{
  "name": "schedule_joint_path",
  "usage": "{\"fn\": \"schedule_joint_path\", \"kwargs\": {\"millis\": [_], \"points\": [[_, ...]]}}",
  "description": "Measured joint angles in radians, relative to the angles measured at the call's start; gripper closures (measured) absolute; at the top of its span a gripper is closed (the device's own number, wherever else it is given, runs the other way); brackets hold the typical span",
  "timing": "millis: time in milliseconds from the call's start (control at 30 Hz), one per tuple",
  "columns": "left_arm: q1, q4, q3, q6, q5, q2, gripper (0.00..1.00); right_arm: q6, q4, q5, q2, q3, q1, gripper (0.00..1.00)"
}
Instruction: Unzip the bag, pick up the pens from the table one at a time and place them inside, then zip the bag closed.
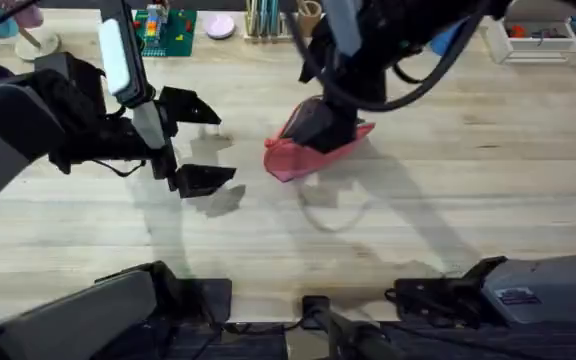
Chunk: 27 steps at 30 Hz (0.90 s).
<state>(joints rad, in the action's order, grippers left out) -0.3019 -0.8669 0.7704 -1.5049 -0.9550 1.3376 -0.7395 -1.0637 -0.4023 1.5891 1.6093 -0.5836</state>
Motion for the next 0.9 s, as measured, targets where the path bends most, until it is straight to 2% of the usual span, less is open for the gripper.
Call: {"fn": "schedule_joint_path", "kwargs": {"millis": [367, 900], "points": [[0.000, 0.000, 0.000, 0.000, -0.001, 0.000, 0.007, -0.041, 0.024, 0.013, 0.099, 0.000, -0.145, 0.007], [0.000, 0.000, 0.000, 0.000, -0.002, 0.000, 0.007, -0.083, 0.031, 0.021, 0.121, 0.000, -0.152, 0.006]]}}
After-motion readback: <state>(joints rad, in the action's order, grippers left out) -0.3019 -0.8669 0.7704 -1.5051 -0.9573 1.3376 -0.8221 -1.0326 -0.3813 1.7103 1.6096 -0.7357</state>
